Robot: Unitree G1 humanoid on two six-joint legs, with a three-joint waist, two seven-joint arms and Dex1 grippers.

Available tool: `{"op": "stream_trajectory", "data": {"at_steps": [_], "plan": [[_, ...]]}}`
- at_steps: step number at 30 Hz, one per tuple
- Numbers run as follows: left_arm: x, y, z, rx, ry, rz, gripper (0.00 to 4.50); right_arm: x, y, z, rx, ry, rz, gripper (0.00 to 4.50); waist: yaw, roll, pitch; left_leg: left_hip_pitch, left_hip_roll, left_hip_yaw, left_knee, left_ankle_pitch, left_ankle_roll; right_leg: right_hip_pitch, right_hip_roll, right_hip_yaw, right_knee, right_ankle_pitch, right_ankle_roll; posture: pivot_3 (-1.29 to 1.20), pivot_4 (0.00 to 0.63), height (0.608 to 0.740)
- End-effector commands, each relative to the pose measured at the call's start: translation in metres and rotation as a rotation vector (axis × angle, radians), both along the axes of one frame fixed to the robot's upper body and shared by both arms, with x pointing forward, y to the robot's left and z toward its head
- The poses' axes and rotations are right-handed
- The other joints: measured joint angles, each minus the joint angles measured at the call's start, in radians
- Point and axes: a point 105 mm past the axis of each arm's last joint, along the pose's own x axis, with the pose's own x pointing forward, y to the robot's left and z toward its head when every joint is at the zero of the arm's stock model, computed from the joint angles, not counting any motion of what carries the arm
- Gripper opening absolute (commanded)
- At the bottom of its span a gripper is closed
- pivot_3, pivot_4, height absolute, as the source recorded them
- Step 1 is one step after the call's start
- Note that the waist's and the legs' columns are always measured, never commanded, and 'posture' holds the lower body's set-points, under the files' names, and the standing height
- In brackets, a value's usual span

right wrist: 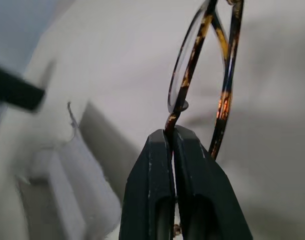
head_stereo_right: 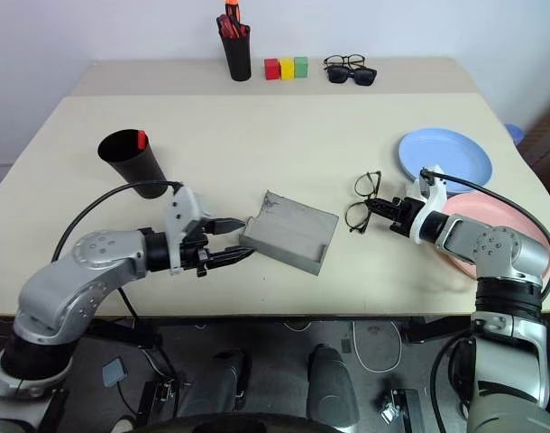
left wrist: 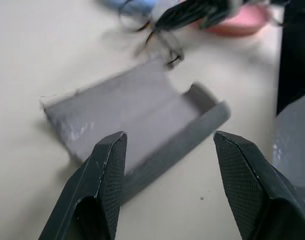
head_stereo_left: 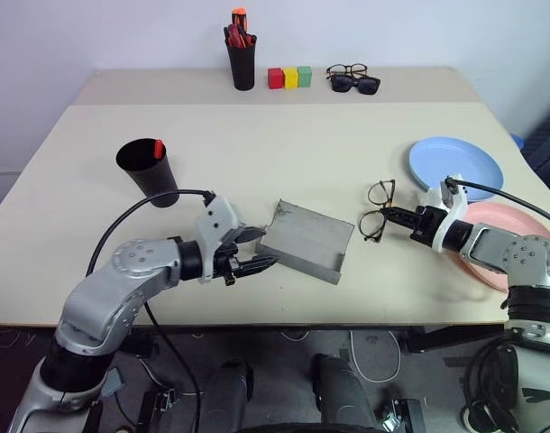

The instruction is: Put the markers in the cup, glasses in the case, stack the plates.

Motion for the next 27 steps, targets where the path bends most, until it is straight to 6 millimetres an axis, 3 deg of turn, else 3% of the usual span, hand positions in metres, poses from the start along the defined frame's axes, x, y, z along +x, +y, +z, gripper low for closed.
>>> {"op": "stream_trajectory", "data": {"at_steps": [1, 8, 15, 21, 27], "plan": [[-0.014, 0.006, 0.018, -0.041, 0.001, -0.163, 2.83, -0.011, 0.016, 0.026, -0.123, -0.142, 0.164, 0.07, 0.000, 0.000, 0.000, 0.000, 0.000, 0.000, 0.000, 0.000, 0.000, 0.000, 0.000, 0.000, 0.000, 0.000, 0.000, 0.00, 0.150, 0.739], [-0.021, 0.017, 0.022, -0.042, 0.023, -0.353, 2.83, -0.034, 0.048, 0.031, -0.193, -0.100, 0.451, 0.07, 0.000, 0.000, 0.000, 0.000, 0.000, 0.000, 0.000, 0.000, 0.000, 0.000, 0.000, 0.000, -0.001, -0.001, -0.001, 0.00, 0.150, 0.739], [-0.019, 0.012, 0.019, -0.050, 0.003, -0.378, 2.83, -0.034, 0.072, 0.033, -0.178, -0.067, 0.565, 0.07, 0.001, 0.000, 0.000, -0.001, 0.001, 0.000, 0.000, 0.000, 0.000, 0.000, 0.000, 0.000, -0.001, 0.000, -0.001, 0.00, 0.150, 0.739], [-0.019, 0.008, 0.017, -0.075, -0.001, -0.338, 2.83, -0.003, 0.066, 0.051, -0.215, -0.181, 0.434, 0.07, 0.000, -0.001, 0.001, -0.001, 0.001, 0.000, 0.000, 0.000, 0.000, -0.001, 0.000, 0.000, -0.001, 0.000, -0.001, 0.00, 0.150, 0.739], [-0.019, 0.005, 0.014, -0.088, 0.004, -0.316, 2.83, 0.001, 0.056, 0.064, -0.181, -0.196, 0.384, 0.07, 0.004, -0.001, 0.001, -0.002, 0.000, 0.000, 0.000, 0.000, 0.000, -0.001, 0.000, 0.000, -0.001, 0.000, 0.000, 0.00, 0.150, 0.739]]}}
